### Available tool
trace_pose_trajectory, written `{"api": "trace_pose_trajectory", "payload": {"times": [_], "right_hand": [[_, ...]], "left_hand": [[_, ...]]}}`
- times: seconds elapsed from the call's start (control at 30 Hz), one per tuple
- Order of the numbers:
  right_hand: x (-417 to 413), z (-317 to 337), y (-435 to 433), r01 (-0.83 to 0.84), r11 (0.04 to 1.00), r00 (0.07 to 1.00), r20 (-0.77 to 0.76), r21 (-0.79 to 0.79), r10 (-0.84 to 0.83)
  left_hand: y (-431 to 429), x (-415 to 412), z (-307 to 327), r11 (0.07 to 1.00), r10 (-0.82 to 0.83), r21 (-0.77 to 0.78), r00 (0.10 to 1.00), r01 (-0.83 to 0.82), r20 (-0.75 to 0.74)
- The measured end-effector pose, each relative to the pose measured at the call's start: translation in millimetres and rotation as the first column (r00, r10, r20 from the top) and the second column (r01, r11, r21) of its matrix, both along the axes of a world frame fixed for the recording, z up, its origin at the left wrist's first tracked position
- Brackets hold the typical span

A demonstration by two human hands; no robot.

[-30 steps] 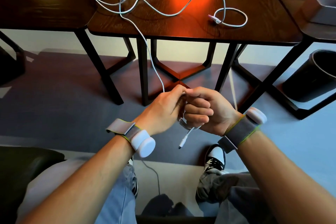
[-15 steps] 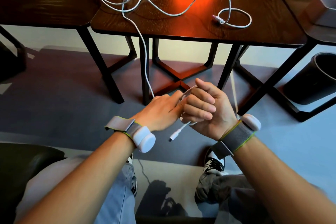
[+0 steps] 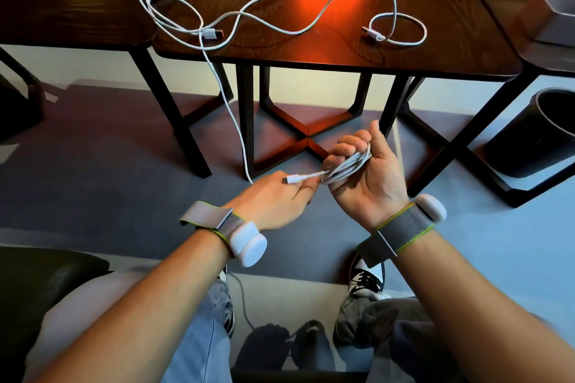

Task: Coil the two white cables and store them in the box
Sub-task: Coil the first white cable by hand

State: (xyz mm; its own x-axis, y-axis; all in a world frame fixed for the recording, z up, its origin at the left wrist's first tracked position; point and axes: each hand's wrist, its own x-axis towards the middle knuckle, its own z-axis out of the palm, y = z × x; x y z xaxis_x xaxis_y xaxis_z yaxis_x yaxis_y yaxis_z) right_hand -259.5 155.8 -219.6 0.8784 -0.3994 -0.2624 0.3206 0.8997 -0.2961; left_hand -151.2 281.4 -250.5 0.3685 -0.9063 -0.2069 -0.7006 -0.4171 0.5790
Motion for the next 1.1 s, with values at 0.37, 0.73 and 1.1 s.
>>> {"api": "trace_pose_trajectory", "payload": {"times": [0.37, 0.73, 1.1], "right_hand": [[8, -5, 5, 0.055, 0.959, 0.991, -0.099, -0.277, -0.085], [9, -24, 17, -0.176, 0.49, 0.948, -0.282, -0.854, -0.15], [0, -26, 4, -0.614, -0.592, 0.783, -0.501, -0.522, -0.37]], "left_hand": [[-3, -3, -8, 0.977, -0.199, 0.106, 0.968, 0.185, 0.15], [1, -11, -2, 0.947, -0.255, 0.205, 0.967, 0.246, 0.014], [5, 10, -3, 0.987, -0.162, 0.104, 0.774, 0.124, 0.613]]}}
